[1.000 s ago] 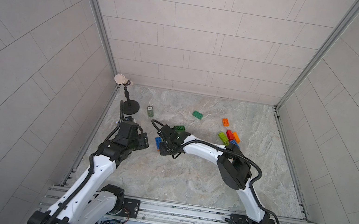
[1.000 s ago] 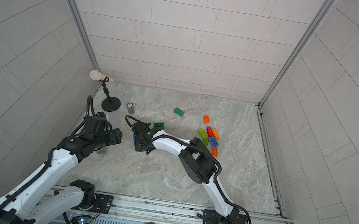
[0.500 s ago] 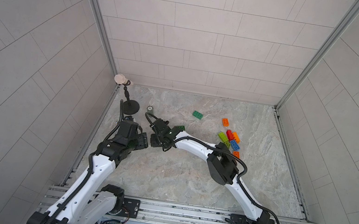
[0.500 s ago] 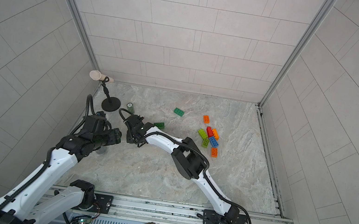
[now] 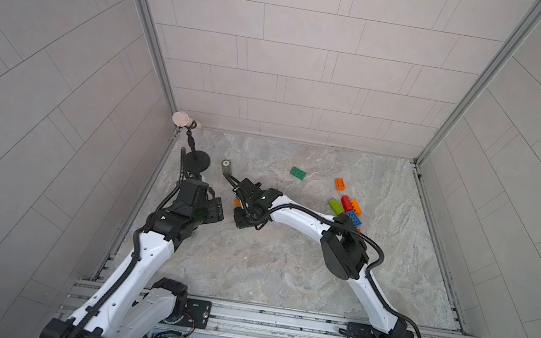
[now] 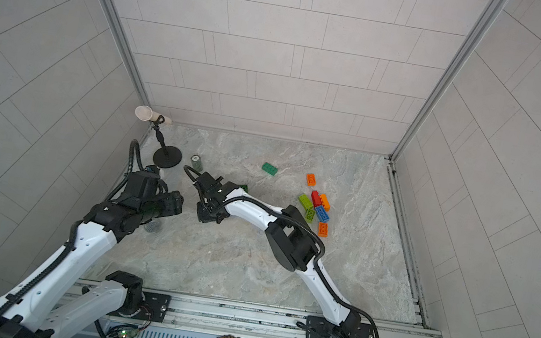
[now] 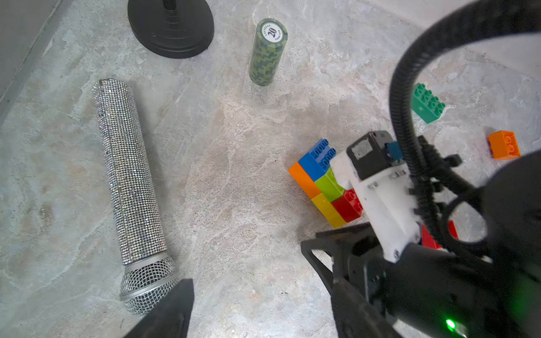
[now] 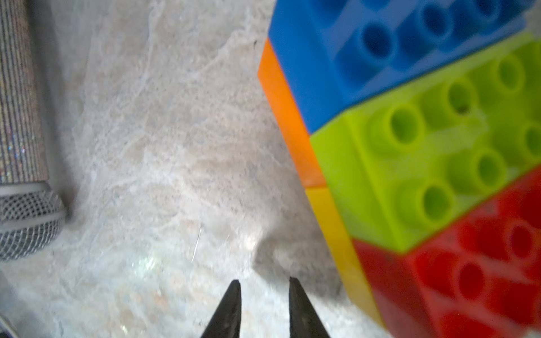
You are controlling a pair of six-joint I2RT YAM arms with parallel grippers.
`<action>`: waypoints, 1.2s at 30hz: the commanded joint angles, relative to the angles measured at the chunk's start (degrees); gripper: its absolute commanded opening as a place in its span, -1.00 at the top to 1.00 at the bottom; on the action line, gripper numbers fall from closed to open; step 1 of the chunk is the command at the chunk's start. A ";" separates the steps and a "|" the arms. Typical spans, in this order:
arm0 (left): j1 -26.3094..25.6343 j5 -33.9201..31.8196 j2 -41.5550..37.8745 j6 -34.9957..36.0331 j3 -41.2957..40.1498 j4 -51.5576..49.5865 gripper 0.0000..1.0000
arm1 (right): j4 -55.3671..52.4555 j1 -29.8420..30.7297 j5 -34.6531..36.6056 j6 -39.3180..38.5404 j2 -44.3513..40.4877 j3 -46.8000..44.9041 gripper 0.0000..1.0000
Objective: Assemble a rectangle with lego
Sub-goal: Adjust the lego brick at the center of the board.
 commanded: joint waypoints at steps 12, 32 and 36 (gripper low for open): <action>0.44 0.10 -0.47 -0.29 -0.48 1.94 -0.58 | 1.05 -1.14 -2.43 2.83 -0.98 -0.15 0.40; 0.40 0.66 -1.13 -0.41 -0.87 2.06 -0.57 | -3.86 -4.99 6.71 -5.33 1.21 -1.86 0.45; 0.44 0.58 -1.13 -0.34 -0.97 2.01 -0.57 | -6.49 -4.12 6.09 -7.98 -0.55 -2.31 0.44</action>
